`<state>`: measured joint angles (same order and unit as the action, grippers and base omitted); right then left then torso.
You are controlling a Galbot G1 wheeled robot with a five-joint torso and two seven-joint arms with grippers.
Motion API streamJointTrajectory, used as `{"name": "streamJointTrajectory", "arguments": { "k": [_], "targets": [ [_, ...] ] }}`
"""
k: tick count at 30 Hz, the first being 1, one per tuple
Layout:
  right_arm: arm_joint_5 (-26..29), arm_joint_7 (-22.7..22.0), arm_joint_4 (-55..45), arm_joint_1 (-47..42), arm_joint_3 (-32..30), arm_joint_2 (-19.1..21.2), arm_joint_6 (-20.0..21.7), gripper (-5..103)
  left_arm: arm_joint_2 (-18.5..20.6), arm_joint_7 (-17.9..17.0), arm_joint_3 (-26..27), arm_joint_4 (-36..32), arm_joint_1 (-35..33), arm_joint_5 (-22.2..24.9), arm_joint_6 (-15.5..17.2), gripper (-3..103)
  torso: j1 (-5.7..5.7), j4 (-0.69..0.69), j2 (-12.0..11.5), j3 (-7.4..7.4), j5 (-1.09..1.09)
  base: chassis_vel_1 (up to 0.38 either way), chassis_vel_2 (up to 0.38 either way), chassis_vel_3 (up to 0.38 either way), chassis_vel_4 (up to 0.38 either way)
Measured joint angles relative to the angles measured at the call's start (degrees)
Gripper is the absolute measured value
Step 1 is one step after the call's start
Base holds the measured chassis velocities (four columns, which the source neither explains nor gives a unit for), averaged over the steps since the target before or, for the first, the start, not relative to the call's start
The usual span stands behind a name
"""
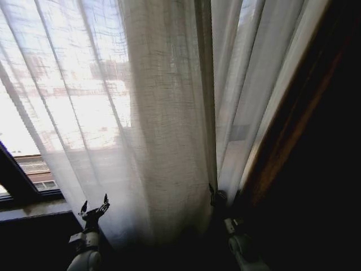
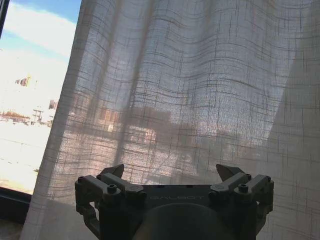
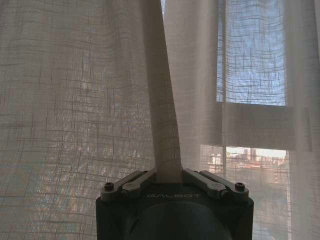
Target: Open the curtains by pulling them apart, changing their state from closed to fully open.
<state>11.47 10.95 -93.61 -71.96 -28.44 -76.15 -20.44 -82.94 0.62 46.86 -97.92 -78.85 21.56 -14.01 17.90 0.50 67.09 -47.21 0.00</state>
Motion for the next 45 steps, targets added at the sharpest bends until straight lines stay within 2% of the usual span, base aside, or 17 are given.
{"name": "streamJointTrajectory", "arguments": {
  "k": [9, 20, 26, 28, 37, 45],
  "targets": [
    [0.0, 0.4, 0.1, 0.0, 0.0, 0.0, -0.3, 0, 0.0, 0.0, 0.0, 0.0, 0.0, 0.0, 0.0, 100, 0.00, 0.01, 0.0, 0.00, -0.01, -0.357, -0.369, 0.346, 0.366],
    [0.1, 0.1, 0.5, -0.2, 0.0, 0.1, -2.8, 0, 0.0, 0.0, 0.0, 0.0, 0.0, 0.0, 0.0, 100, -0.01, 0.01, 0.0, 0.01, 0.00, -0.315, -0.321, 0.322, 0.312],
    [0.1, -0.9, 0.9, 0.1, 0.0, -0.1, -4.5, 0, 0.0, 0.0, 0.0, 0.0, 0.0, 0.0, 0.0, 100, -0.01, 0.03, 0.0, 0.00, 0.02, -0.047, -0.109, 0.077, 0.057],
    [0.2, -0.9, 0.9, 0.0, 0.2, -0.4, -5.1, 0, 0.0, 0.0, 0.0, 0.0, 0.0, 0.0, 0.0, 100, -0.01, -0.01, 0.0, 0.00, -0.04, 0.021, 0.031, -0.016, -0.013],
    [0.0, -0.4, 1.4, 0.4, -0.5, -0.3, -4.3, 0, 0.0, 0.0, 0.0, 0.0, 0.0, 0.0, 0.0, 100, 0.00, 0.01, 0.0, 0.00, 0.03, 0.021, 0.029, -0.022, -0.024],
    [0.0, -0.6, 3.0, 1.9, -1.2, 0.1, -3.8, 0, 0.0, 0.0, 0.0, 0.0, 0.0, 0.0, 0.0, 100, 0.00, 0.00, 0.0, 0.00, 0.00, -0.036, -0.034, 0.032, 0.033]
  ]
}}
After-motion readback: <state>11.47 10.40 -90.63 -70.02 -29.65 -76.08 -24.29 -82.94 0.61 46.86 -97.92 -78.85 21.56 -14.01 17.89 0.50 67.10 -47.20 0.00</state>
